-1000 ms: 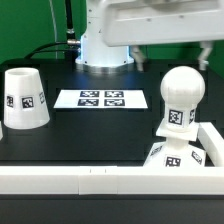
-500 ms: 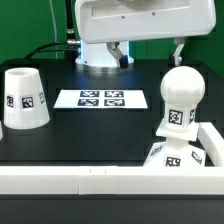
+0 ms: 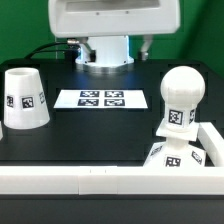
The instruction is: Assemble lamp
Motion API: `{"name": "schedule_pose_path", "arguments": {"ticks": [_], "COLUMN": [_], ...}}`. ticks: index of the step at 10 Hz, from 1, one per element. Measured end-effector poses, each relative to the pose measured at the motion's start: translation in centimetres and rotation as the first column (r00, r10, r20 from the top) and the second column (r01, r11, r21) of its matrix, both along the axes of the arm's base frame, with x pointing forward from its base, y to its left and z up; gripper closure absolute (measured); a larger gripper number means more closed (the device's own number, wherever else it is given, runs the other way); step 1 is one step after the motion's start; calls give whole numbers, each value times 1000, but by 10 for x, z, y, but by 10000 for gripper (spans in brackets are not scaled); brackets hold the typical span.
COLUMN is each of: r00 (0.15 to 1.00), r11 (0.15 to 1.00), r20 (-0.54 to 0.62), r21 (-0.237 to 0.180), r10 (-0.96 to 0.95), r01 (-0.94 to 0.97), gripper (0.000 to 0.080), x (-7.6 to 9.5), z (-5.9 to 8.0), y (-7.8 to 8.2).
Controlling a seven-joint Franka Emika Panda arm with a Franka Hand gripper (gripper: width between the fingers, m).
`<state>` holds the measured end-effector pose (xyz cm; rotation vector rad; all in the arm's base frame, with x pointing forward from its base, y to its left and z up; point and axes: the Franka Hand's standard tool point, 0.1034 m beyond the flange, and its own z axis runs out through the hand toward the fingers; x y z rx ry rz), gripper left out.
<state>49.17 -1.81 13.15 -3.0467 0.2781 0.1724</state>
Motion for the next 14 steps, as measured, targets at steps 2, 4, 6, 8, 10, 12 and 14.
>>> {"name": "schedule_pose_path", "arguments": {"ticks": [2,4,6,8,10,12,14], "r00": [1000,1000,1000,999,992,987,986], "r11": [999,999,999,998,991,986,986], "r20": [9,7,6,-3,-18,-11,-5], "r21": [46,45,46,42,35,39,34], "r10": [18,19,18,54,129,162,166], "r01": [-19,-19,-18,-54,-128,-162,-165], "gripper": [101,101,101,101,101,101,101], "x": [-15,-14,-14,-18,-28,-37,-46], "z": [-1,-2,-3,-3,-1,-1,-8], "y": [-45,-39,-39,-43,-72,-97,-112]}}
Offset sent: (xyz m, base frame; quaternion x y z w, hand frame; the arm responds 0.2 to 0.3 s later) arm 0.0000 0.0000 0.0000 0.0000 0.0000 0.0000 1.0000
